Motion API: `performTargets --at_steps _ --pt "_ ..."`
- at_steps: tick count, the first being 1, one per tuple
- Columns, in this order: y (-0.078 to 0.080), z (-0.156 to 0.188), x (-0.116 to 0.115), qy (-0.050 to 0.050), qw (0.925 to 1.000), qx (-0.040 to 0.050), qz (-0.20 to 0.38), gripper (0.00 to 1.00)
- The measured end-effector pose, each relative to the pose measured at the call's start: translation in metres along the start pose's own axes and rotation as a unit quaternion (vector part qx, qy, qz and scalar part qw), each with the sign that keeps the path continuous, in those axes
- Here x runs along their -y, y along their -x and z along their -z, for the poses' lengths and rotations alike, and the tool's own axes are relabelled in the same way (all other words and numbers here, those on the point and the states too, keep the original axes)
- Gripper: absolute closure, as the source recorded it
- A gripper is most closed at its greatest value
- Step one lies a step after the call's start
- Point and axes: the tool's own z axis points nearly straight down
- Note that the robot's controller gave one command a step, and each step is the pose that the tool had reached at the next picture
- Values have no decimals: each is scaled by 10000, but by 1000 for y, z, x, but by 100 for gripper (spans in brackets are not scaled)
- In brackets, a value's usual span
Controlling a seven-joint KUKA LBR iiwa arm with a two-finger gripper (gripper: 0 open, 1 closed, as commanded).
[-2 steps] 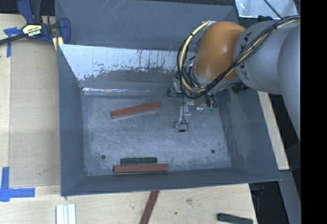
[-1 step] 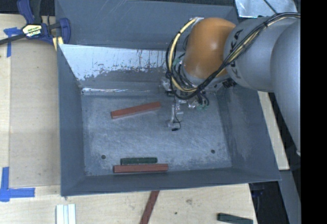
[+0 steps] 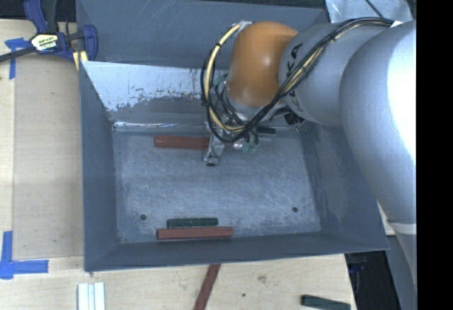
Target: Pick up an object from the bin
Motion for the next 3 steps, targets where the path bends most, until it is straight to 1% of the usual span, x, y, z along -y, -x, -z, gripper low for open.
performTargets --at_steps 1,2,3 --pt "0 0 0 -1 10000 0 2 100" --pt "-9 50 5 -6 10000 -49 -86 100" --pt "-16 79 -17 -4 10000 4 -73 100"
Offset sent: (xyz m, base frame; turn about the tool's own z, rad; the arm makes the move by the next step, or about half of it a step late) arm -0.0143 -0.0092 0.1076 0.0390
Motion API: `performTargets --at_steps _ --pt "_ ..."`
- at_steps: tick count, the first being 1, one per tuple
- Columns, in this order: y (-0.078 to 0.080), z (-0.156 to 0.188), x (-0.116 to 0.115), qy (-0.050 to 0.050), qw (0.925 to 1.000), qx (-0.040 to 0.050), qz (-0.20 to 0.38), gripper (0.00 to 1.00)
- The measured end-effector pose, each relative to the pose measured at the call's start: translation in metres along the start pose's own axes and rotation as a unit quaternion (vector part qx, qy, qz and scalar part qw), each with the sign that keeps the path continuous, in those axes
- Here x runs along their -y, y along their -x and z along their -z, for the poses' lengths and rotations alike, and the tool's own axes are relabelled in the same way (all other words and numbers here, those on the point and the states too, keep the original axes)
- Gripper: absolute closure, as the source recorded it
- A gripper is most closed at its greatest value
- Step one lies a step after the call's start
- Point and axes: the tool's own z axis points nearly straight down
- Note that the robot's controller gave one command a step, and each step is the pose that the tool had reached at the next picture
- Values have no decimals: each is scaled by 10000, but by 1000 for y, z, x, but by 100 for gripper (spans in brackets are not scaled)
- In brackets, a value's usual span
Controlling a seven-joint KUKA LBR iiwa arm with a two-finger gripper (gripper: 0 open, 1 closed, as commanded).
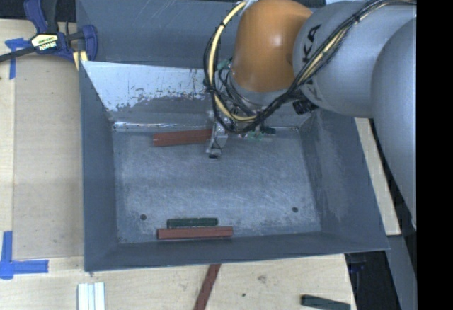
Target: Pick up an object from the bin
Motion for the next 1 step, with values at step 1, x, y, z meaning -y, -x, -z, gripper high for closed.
performTargets --at_steps 1 --pt "-1 47 8 1 10000 -48 39 100"
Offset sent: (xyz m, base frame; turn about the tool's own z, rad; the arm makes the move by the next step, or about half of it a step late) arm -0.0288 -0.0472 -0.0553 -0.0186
